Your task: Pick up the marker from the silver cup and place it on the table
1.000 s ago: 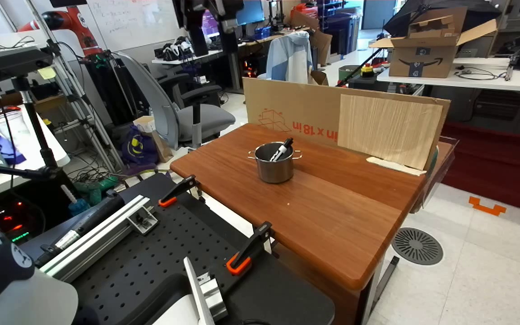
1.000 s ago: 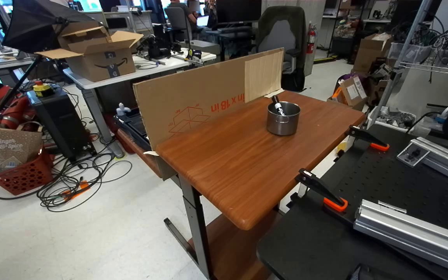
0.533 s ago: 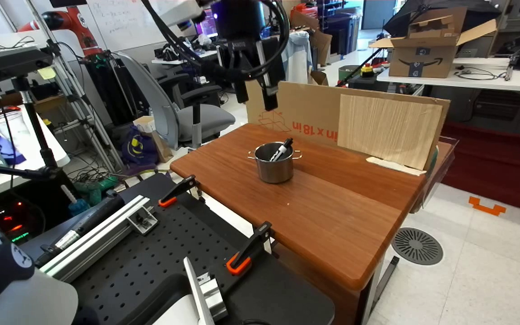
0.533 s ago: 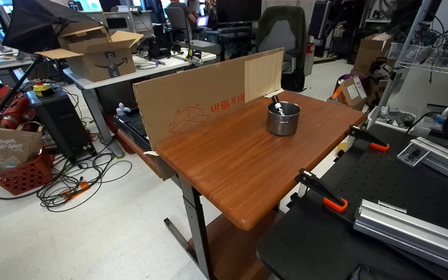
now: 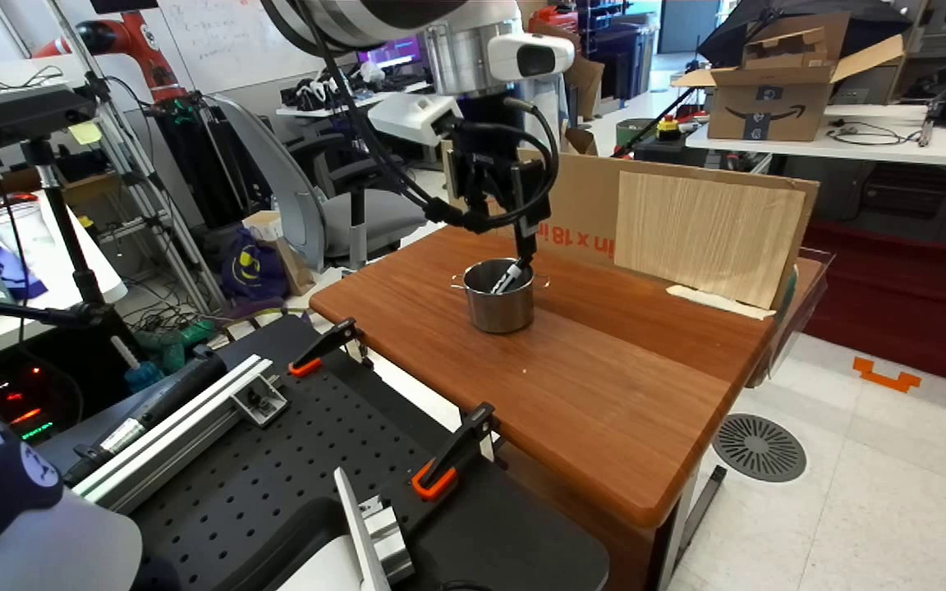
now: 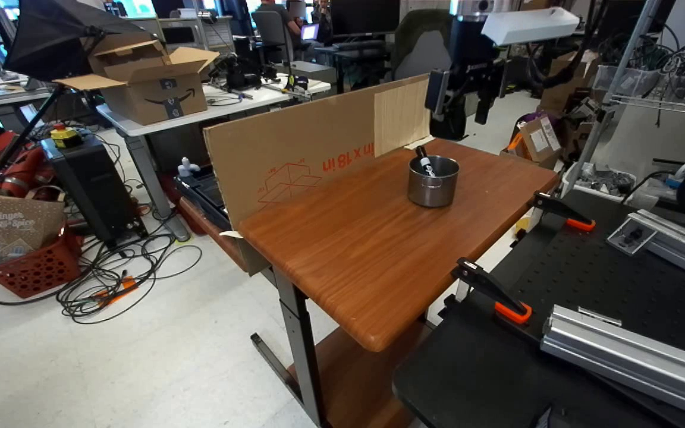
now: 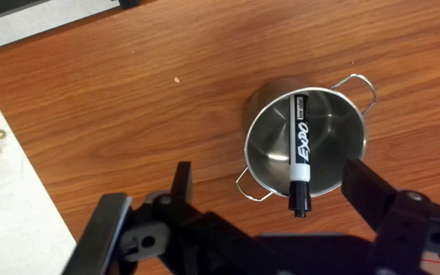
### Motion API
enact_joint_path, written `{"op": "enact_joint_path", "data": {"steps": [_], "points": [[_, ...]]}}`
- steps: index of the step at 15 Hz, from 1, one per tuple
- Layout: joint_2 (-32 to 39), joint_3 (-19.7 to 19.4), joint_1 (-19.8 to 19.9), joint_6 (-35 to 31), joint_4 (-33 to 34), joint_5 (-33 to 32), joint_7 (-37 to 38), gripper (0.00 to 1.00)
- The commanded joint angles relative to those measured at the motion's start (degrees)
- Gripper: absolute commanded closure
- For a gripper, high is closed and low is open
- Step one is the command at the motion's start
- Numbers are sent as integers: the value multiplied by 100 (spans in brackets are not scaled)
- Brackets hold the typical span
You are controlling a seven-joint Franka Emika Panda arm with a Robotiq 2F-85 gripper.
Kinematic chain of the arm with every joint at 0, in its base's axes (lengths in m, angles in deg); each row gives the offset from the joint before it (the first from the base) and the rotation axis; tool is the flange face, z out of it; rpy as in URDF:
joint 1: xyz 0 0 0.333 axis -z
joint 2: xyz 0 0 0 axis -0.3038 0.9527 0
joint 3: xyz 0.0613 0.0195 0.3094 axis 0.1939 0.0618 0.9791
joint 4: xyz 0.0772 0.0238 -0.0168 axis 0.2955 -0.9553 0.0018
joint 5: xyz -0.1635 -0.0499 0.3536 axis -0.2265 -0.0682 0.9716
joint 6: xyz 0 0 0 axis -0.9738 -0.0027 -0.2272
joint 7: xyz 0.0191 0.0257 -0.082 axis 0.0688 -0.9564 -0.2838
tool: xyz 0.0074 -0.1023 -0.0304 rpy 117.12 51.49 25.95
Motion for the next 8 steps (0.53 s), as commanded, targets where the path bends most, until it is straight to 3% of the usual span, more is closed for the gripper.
{"op": "enact_joint_path", "data": {"steps": [1, 8], "points": [[650, -44, -95, -156, 477, 316, 52, 0], [1389, -3, -204, -133, 1133, 751, 57, 0]]}}
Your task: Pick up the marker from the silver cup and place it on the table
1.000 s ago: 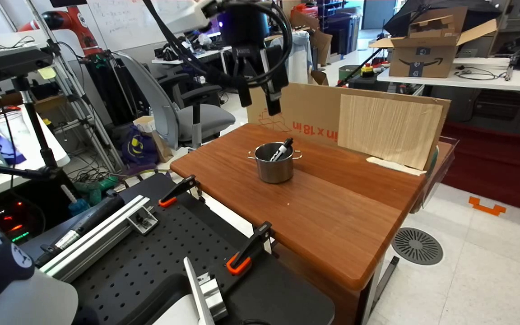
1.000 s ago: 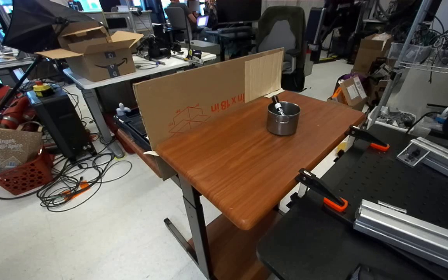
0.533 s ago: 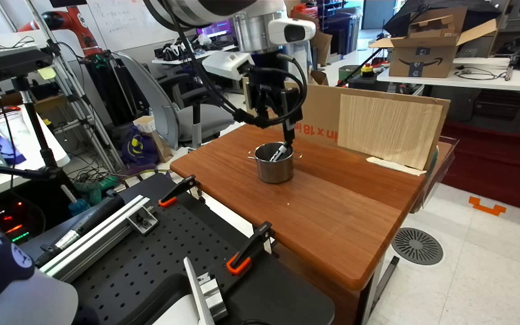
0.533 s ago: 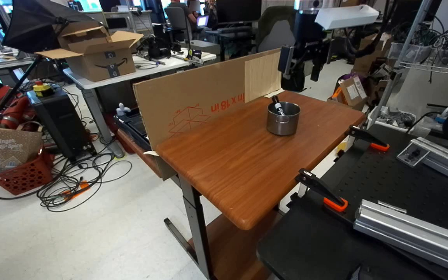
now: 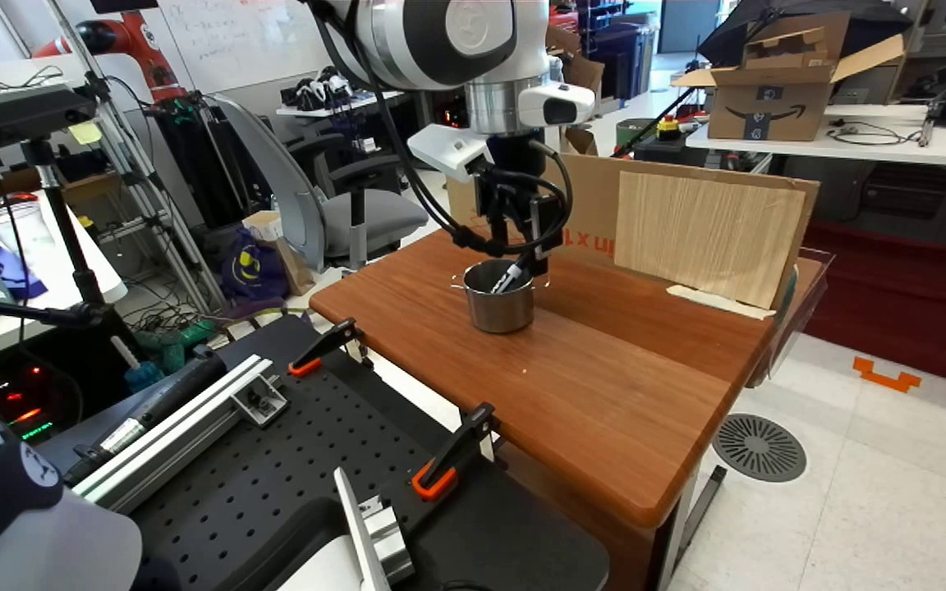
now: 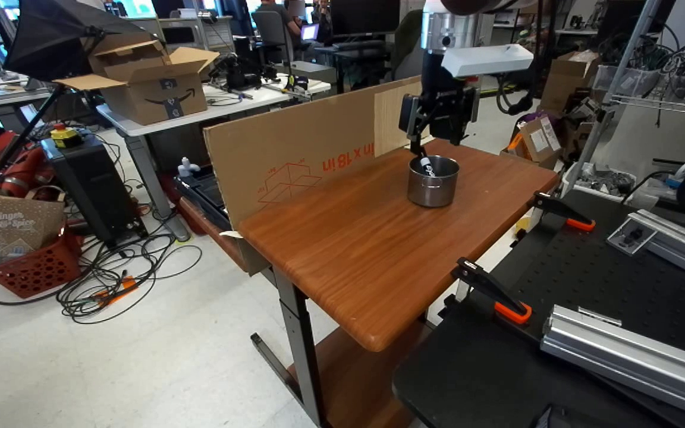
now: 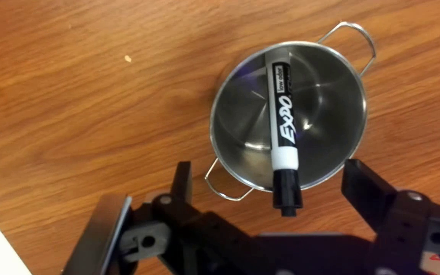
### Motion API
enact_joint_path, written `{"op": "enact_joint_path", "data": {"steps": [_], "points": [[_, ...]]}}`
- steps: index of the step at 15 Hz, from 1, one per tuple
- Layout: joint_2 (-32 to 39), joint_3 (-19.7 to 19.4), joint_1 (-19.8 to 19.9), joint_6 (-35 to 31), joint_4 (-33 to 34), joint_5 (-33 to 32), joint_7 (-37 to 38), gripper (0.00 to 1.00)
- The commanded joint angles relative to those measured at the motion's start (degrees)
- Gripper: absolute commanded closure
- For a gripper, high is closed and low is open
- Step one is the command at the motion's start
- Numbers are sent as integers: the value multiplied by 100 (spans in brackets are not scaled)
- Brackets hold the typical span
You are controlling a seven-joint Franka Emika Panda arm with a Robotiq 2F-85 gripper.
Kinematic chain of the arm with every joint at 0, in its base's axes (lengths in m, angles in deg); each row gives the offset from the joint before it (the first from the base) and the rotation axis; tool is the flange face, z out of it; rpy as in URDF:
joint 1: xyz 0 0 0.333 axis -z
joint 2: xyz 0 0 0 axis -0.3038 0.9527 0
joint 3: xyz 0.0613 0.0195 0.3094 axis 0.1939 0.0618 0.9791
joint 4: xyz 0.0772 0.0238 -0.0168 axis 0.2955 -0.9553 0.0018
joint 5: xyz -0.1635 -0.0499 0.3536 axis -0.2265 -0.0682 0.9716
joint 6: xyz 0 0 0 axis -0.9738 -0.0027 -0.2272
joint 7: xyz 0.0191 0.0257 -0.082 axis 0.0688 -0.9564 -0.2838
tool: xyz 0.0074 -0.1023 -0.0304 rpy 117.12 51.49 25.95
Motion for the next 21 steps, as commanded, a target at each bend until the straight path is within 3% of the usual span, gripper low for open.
{"op": "enact_joint_path", "data": {"steps": [1, 2, 4, 13, 21], "points": [[301, -2, -101, -31, 303, 288, -14, 3], [359, 7, -122, -21, 363, 318, -31, 26], [438, 16, -155, -17, 440, 356, -44, 32], [402, 34, -116, 49, 501, 511, -127, 99], [-56, 102, -74, 373, 360, 1138, -10, 95]]}}
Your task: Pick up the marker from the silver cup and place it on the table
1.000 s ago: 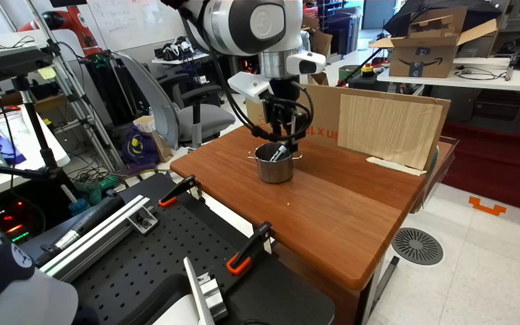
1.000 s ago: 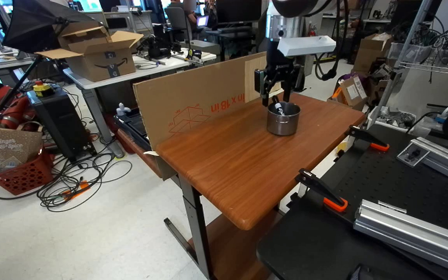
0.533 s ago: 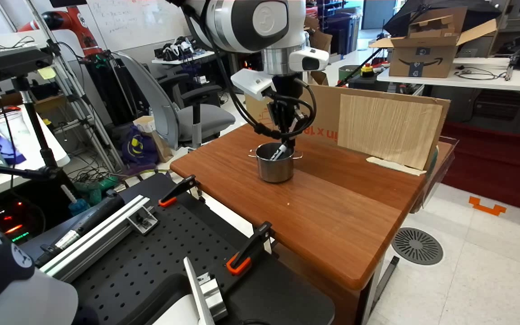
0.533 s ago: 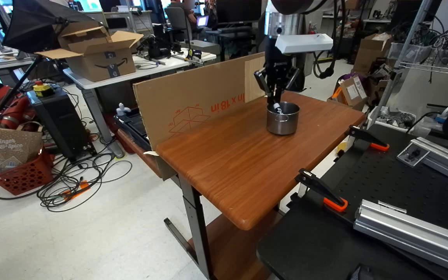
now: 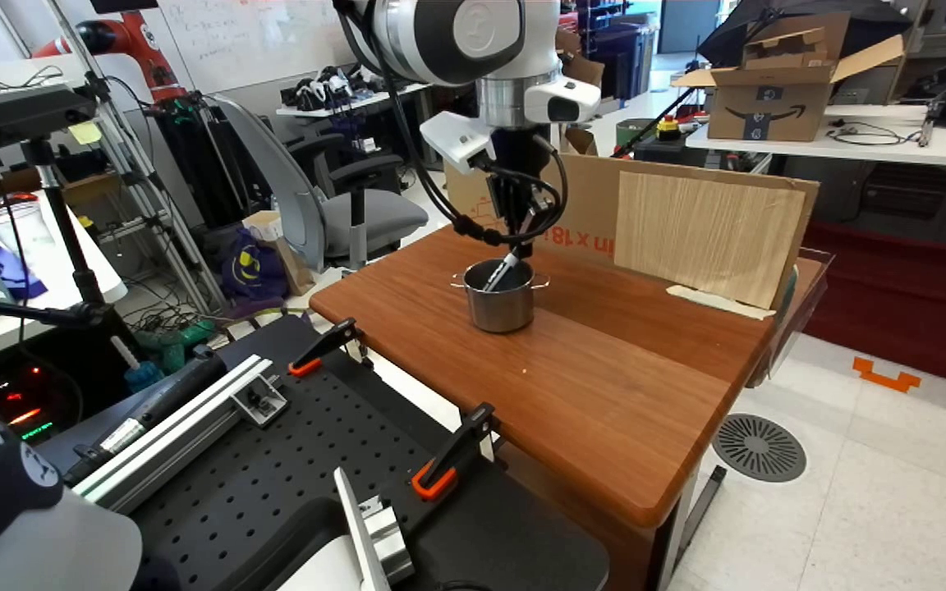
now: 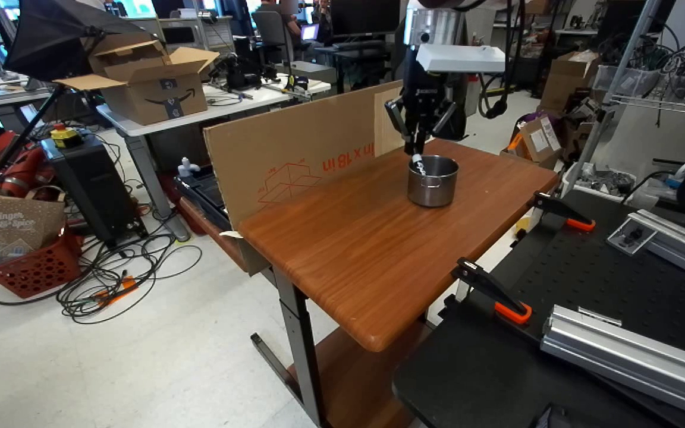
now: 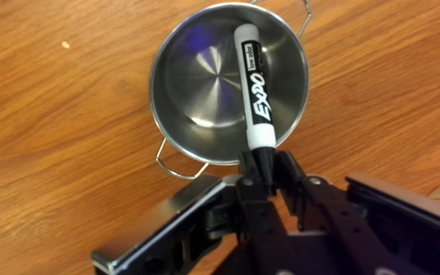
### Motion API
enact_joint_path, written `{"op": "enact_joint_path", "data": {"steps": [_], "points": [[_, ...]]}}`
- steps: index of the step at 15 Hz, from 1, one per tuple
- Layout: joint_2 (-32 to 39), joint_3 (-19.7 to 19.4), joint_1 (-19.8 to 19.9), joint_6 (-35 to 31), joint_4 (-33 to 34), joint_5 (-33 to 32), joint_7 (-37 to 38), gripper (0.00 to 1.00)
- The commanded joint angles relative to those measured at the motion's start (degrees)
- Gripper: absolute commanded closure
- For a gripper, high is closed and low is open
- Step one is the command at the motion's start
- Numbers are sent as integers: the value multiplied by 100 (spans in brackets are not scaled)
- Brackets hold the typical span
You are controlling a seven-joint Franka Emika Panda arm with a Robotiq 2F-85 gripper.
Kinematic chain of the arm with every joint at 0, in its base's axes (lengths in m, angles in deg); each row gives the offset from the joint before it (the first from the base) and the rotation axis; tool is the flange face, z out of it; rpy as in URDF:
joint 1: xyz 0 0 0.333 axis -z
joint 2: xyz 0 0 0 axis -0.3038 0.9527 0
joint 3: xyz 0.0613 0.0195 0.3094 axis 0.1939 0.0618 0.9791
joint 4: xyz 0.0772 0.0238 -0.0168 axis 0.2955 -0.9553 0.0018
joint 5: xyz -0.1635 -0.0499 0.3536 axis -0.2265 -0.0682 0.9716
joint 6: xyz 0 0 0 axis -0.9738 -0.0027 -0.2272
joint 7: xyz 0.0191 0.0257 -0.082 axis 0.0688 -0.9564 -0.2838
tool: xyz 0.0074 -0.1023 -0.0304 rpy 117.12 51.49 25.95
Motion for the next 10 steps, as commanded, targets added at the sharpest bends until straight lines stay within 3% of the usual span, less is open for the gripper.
{"op": "enact_joint_path", "data": {"steps": [1, 7, 10], "points": [[-446, 49, 37, 420, -131, 362, 49, 95], [-1310, -83, 116, 1192, -290, 473, 250, 95], [-1630, -186, 238, 1231, -386, 740, 431, 95]]}}
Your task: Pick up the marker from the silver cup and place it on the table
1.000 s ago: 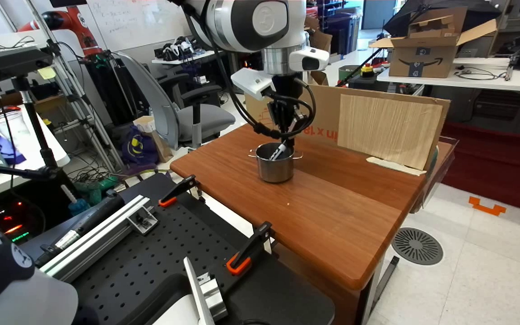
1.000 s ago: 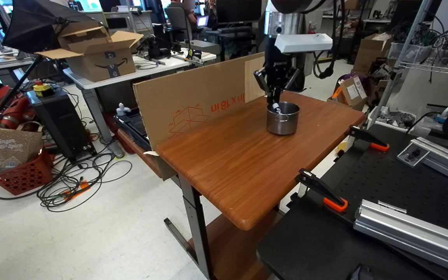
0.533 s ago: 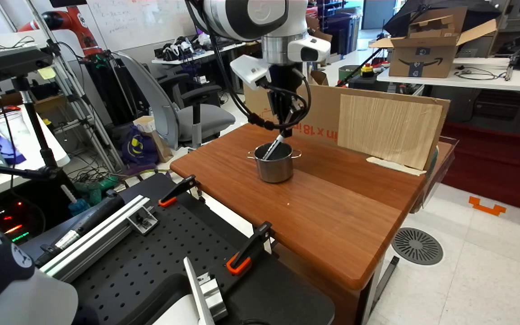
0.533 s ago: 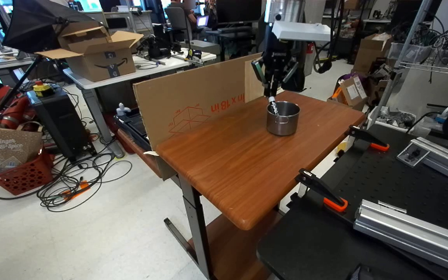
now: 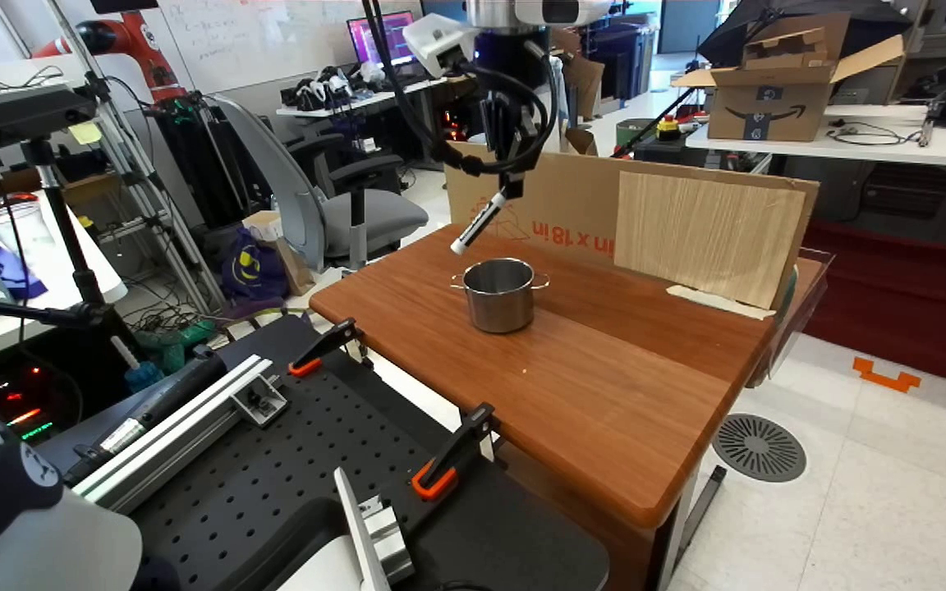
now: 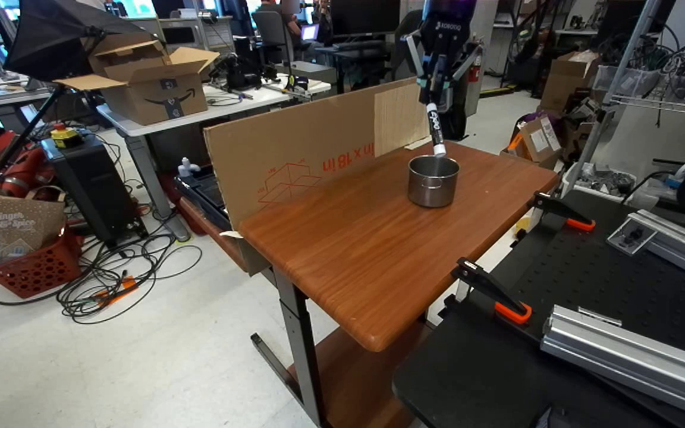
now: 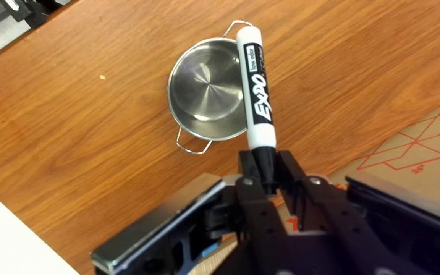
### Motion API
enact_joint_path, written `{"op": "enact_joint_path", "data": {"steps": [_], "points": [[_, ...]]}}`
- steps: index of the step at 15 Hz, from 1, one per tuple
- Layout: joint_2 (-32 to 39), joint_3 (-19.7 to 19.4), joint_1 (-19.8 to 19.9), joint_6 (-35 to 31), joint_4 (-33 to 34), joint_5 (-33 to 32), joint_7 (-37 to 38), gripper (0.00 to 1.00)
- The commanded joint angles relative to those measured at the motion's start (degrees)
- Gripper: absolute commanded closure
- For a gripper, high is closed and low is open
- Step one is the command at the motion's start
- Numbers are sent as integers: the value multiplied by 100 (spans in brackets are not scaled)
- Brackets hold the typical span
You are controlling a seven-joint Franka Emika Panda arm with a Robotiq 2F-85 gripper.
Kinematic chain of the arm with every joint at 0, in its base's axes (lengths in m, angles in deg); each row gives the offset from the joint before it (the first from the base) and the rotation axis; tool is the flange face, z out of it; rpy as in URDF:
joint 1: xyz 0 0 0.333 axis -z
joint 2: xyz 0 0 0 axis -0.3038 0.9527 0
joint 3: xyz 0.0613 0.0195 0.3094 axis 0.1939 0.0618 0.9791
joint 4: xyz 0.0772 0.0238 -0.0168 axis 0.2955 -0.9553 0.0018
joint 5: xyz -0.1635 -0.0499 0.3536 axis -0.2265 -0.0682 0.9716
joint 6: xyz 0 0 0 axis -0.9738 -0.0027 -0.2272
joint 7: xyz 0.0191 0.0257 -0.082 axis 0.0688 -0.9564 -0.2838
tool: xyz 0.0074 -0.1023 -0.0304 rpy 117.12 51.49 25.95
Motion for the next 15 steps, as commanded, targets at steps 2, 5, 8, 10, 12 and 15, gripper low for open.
{"op": "enact_joint_path", "data": {"steps": [2, 5, 8, 10, 12, 15], "points": [[-358, -185, 215, -62, -208, 629, 282, 95], [-233, -349, 399, -240, -189, 1022, 418, 95], [-8, -435, 503, -451, -125, 1385, 567, 95], [214, -444, 520, -664, -41, 1580, 665, 95], [437, -445, 498, -857, 82, 1613, 892, 95], [867, -452, 504, -1014, 387, 1633, 1175, 95]]}}
